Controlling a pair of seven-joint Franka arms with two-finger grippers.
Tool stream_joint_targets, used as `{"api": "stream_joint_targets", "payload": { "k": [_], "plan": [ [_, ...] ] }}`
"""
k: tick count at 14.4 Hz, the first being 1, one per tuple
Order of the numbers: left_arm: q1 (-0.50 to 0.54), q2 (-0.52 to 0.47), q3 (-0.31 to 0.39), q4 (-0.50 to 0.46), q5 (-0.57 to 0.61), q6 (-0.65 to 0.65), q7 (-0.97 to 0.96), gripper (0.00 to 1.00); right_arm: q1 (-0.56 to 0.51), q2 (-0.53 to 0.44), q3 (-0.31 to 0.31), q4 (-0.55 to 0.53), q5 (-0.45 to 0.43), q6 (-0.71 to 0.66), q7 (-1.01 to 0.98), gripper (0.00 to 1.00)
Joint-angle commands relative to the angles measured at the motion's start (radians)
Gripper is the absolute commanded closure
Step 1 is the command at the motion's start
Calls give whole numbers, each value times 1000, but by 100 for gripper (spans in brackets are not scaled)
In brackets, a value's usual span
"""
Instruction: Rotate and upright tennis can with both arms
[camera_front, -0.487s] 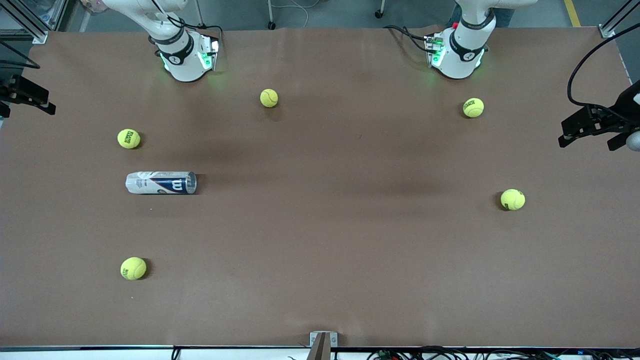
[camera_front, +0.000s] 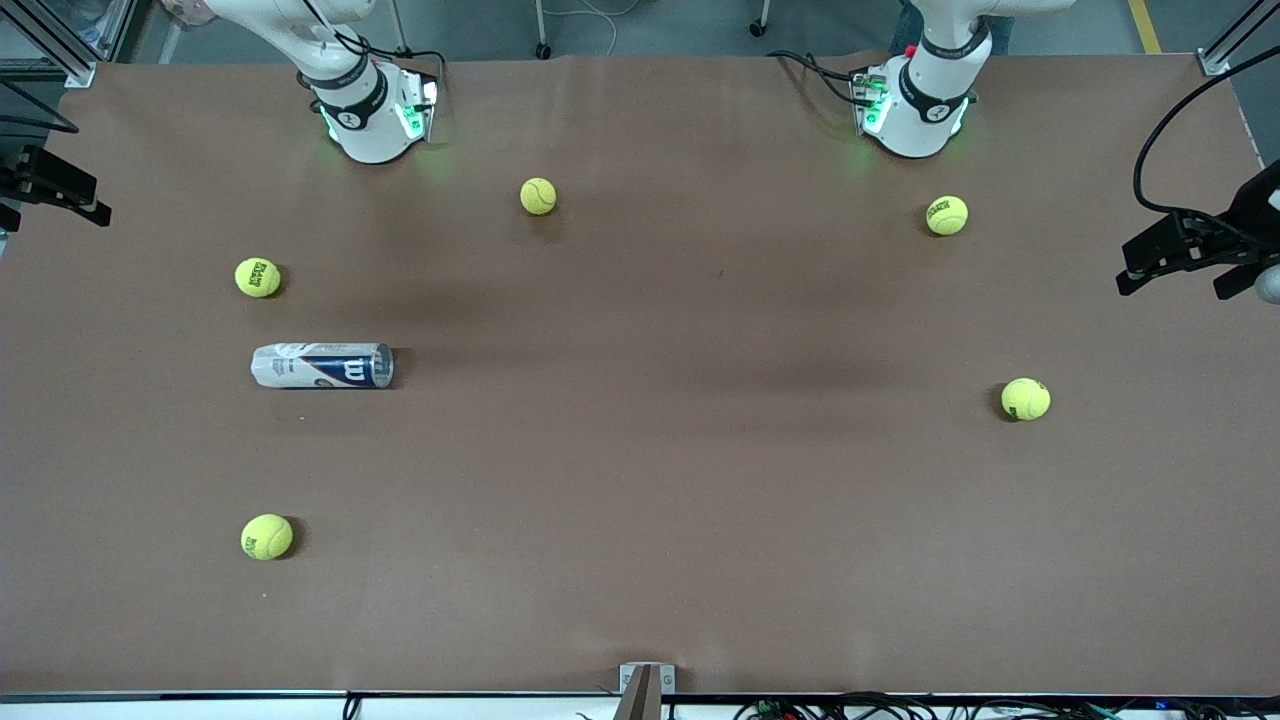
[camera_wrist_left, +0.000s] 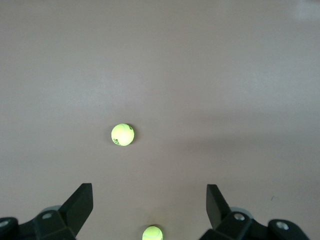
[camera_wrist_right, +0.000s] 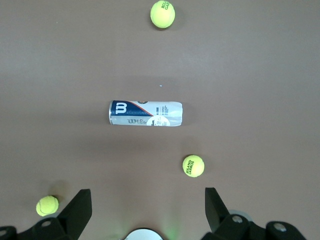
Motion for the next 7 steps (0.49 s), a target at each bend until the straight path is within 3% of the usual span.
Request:
{"api": "stream_joint_targets", "payload": {
  "k": [1,7],
  "plan": [
    [-1,-22,-1,-15,16,-9,-9,0,2,-30,2,-20,12,0,45,0],
    [0,-22,-1,-15,19,-7,9,0,-14,55,-4,23,-3,23,40,0]
  ]
}}
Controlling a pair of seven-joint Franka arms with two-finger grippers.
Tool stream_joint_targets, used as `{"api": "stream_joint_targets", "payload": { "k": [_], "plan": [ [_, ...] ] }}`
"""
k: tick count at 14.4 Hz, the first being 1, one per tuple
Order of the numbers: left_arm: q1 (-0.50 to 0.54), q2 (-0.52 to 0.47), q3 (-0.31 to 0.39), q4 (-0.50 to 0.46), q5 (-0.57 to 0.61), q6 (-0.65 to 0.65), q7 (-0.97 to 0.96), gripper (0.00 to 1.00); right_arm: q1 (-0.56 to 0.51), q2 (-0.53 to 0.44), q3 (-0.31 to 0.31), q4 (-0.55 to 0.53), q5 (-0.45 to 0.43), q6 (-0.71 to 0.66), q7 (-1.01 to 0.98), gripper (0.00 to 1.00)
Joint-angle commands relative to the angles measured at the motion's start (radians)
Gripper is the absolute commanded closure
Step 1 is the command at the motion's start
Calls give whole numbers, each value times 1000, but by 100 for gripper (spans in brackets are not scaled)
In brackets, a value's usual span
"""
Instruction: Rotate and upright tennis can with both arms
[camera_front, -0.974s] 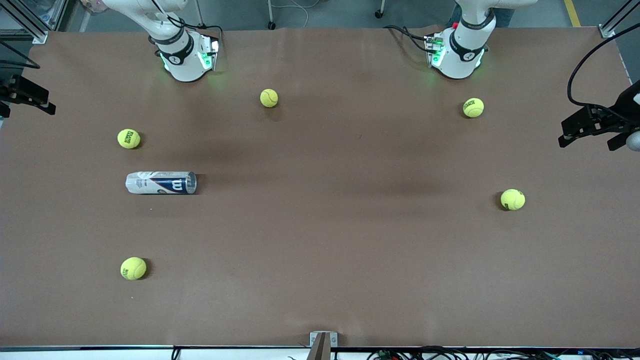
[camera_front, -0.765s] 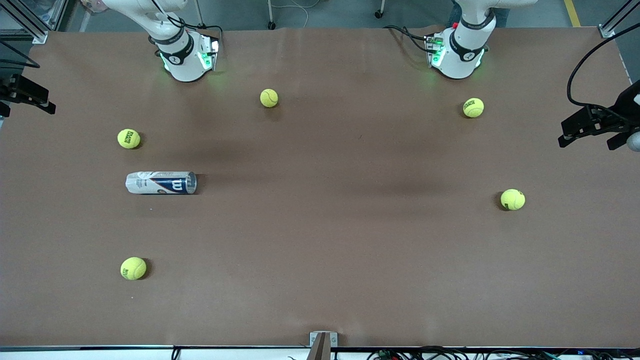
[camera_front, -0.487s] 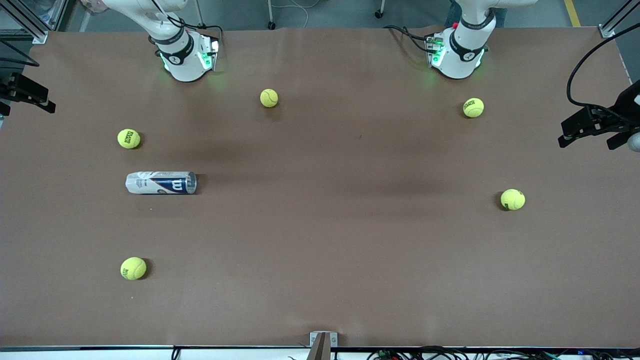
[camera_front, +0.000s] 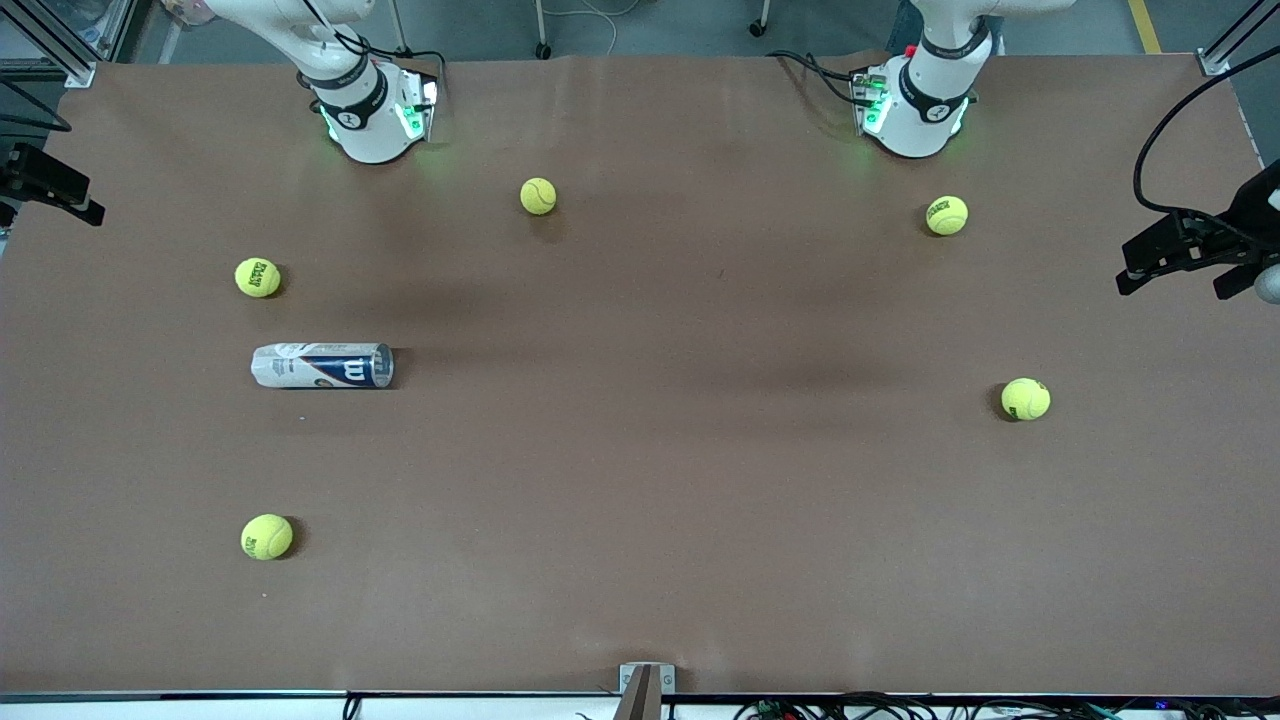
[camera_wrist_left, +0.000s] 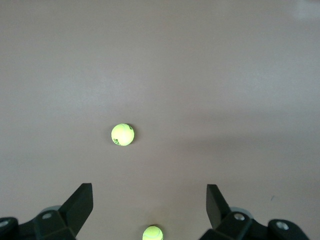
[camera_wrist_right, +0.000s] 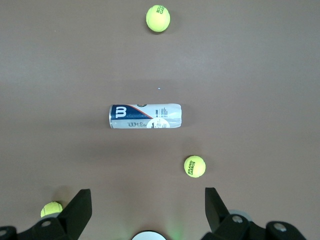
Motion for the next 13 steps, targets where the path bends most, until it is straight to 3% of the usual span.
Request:
{"api": "stream_joint_targets", "payload": {
  "k": [1,8,13],
  "plan": [
    [-1,-22,-1,-15,19,-7,7,0,-15,76,-2,8,-7,30,13,0],
    [0,-24,-1,-17,17,-7,7,0,-50,232,-6,41,-81,69,48,0],
    [0,-24,-1,-17,19,-7,7,0,-79,249,-3,30,-66,77,747,0]
  ]
}}
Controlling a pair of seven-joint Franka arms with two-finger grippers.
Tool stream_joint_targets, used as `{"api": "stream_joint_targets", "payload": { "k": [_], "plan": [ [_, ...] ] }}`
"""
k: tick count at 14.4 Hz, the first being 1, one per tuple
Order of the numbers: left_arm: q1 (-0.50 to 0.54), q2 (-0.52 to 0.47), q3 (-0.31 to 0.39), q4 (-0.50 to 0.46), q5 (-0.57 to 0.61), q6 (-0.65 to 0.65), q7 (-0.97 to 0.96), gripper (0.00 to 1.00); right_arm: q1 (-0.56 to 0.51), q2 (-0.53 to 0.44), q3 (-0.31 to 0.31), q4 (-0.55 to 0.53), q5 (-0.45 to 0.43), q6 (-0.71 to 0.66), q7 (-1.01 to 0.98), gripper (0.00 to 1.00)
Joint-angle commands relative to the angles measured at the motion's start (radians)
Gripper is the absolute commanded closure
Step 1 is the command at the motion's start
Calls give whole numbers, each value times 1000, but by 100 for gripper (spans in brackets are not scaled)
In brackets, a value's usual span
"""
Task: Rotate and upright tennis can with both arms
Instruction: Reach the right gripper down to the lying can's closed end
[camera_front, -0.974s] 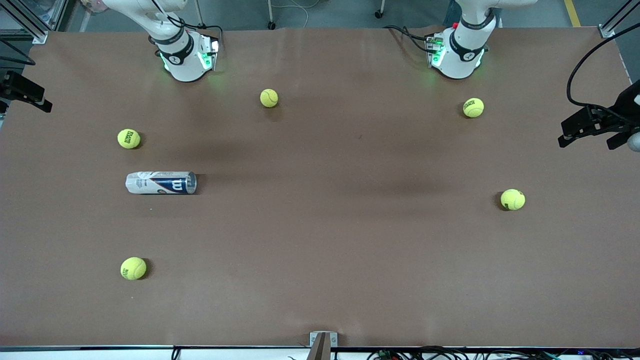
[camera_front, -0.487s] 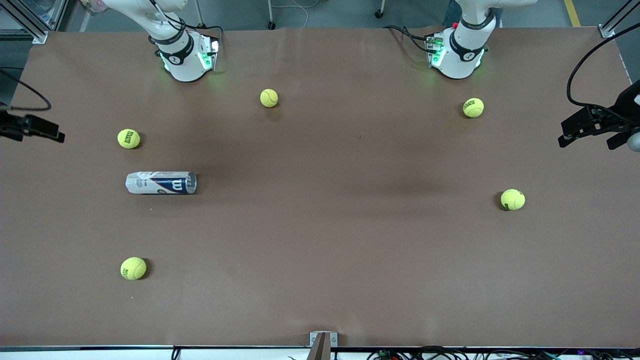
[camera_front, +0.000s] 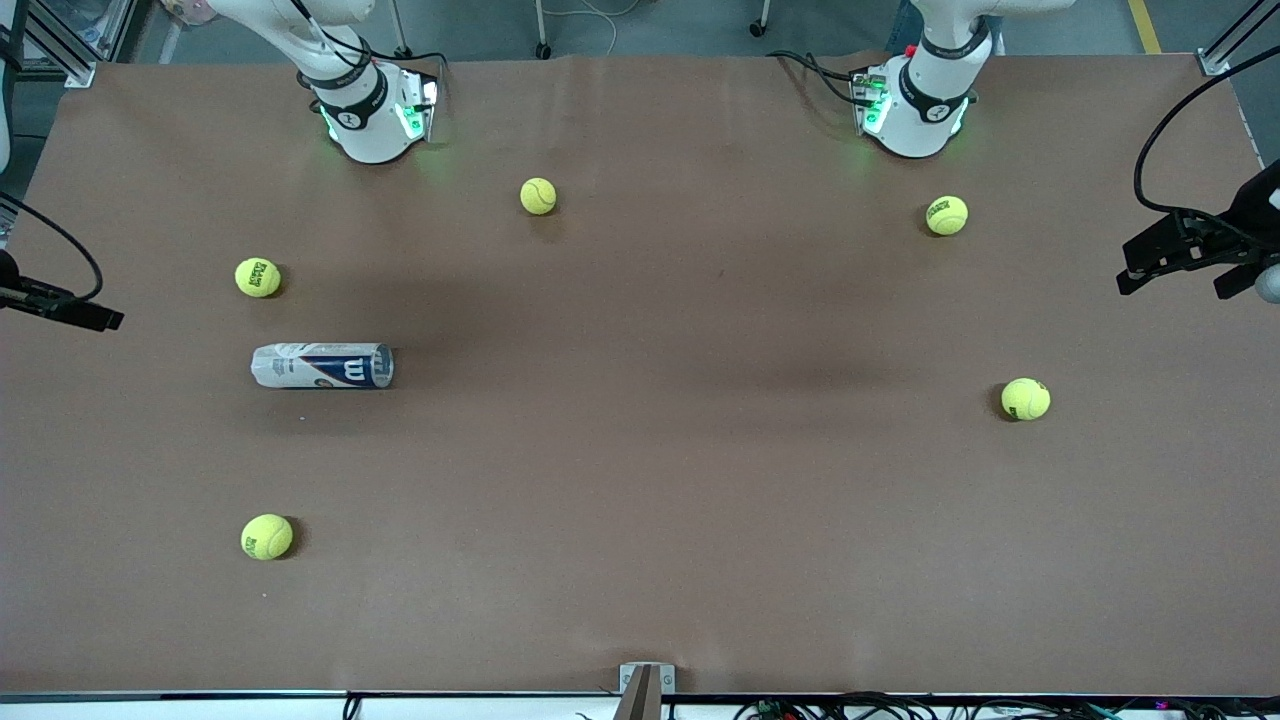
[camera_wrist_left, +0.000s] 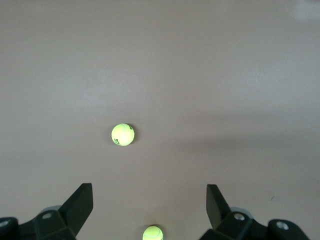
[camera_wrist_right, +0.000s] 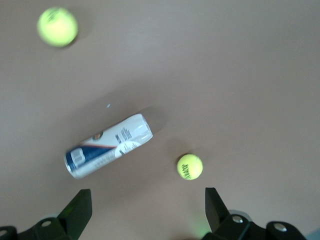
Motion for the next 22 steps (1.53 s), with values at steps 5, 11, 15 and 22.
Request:
{"api": "stream_joint_targets", "payload": {
  "k": [5,11,15,22],
  "plan": [
    [0,-25,-2,-17,17,-7,7,0,-3,65,14,-10,56,17,725,0],
    [0,-25,-1,-15,17,-7,7,0,23,53,20,-198,101,179,1008,0],
    [0,-26,-1,-15,17,-7,7,0,94,12,20,-421,100,391,1152,0],
    [0,-25,1,-13,16,1,7,0,97,12,20,-670,101,716,1174,0]
  ]
}}
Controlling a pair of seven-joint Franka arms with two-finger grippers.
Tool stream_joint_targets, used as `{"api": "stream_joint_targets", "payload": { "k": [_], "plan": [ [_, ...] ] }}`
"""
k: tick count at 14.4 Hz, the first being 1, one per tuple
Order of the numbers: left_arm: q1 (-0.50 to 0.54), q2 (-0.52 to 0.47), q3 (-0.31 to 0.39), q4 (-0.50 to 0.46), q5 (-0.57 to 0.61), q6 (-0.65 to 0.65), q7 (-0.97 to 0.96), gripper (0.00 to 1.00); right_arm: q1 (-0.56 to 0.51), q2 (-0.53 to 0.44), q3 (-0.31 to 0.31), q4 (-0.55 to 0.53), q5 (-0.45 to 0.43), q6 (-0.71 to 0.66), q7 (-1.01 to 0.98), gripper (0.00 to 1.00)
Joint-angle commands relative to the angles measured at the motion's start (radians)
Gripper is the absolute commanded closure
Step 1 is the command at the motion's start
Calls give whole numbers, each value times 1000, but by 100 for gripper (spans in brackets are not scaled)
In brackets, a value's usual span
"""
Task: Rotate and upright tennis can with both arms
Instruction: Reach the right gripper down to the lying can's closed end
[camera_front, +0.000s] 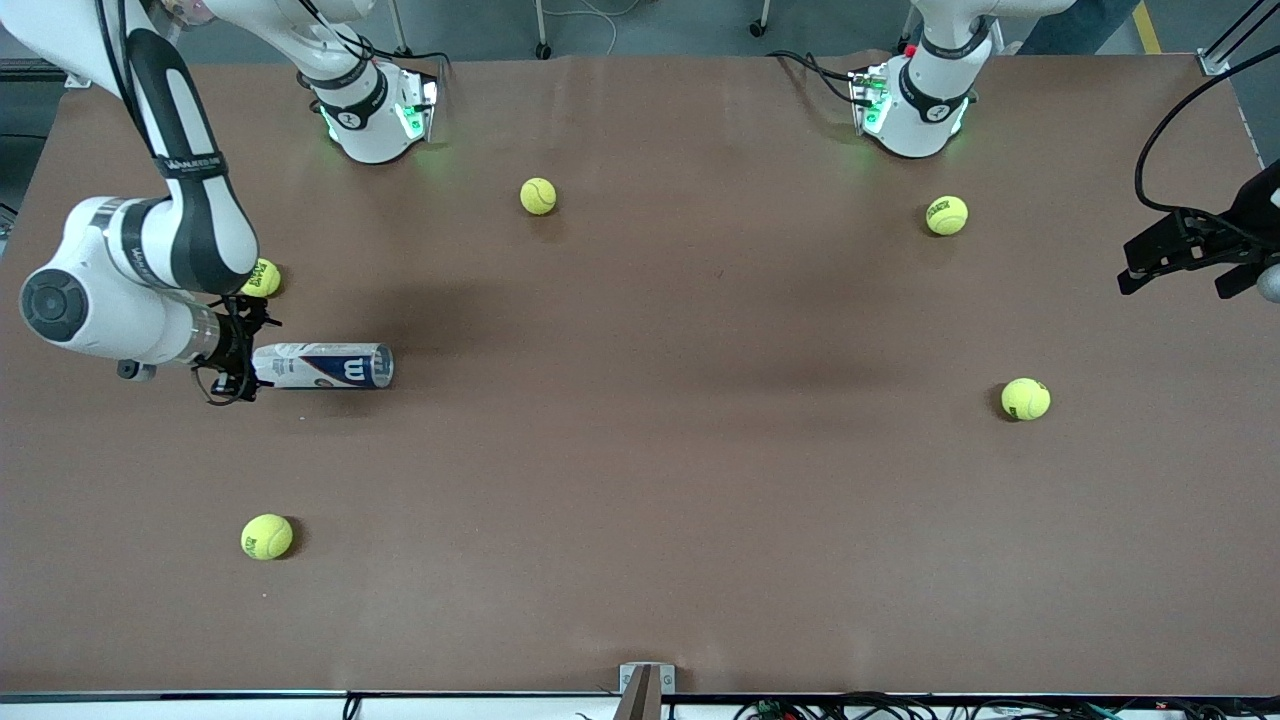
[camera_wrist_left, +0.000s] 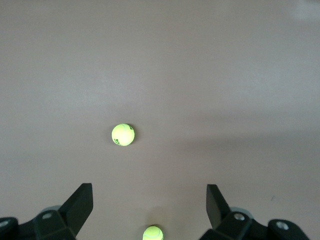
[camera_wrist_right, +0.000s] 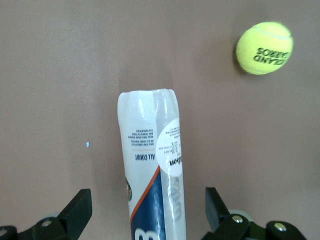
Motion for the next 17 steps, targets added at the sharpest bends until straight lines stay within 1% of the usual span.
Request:
{"api": "stream_joint_targets", "payload": {
  "k": [1,5,8,14,15,17],
  "plan": [
    [0,-24,0,-12,14,0,7,0,-4,-50,2,-115,12,118,16,0],
    [0,-22,0,-13,16,0,7,0,19,-38,2,-173,12,232,45,0],
    [0,-22,2,-12,17,0,-10,0,28,7,2,-201,13,328,48,0],
    [0,-22,2,-13,17,-1,-1,0,41,135,2,-198,12,477,47,0],
    [0,-22,2,-13,17,-1,-1,0,44,151,2,-198,12,502,47,0],
    [0,-22,0,-13,17,-1,1,0,45,157,4,-199,12,507,43,0]
  ]
}}
